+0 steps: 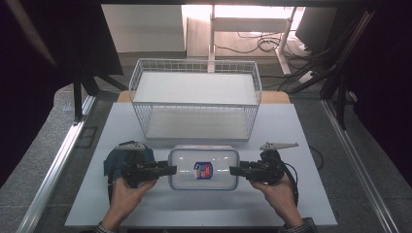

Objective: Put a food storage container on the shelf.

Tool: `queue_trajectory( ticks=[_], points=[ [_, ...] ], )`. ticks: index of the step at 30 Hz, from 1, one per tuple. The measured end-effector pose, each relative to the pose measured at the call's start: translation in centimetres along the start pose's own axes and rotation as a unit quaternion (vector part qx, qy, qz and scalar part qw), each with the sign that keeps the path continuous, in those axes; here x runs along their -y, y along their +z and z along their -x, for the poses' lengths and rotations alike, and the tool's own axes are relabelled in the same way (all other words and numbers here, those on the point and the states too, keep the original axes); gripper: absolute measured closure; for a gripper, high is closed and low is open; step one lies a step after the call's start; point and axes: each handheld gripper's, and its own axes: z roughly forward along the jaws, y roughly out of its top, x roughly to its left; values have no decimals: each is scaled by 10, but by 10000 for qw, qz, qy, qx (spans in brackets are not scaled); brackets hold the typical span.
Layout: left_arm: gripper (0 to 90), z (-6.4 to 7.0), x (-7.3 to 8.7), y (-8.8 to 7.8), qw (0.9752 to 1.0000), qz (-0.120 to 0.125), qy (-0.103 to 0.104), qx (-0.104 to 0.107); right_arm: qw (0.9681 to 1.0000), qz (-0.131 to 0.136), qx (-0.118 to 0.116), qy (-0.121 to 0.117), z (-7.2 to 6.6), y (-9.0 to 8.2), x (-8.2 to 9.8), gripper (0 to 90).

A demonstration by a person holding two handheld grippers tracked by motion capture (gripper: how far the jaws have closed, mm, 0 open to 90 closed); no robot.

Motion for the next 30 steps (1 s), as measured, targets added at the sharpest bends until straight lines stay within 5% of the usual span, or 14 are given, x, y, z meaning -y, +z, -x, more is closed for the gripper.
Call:
queue_trajectory(
  ticks=[30],
  points=[
    [540, 3, -94, -34, 9984, 399, 385, -125, 9972, 623, 66, -398, -11, -12, -105, 524]
  ],
)
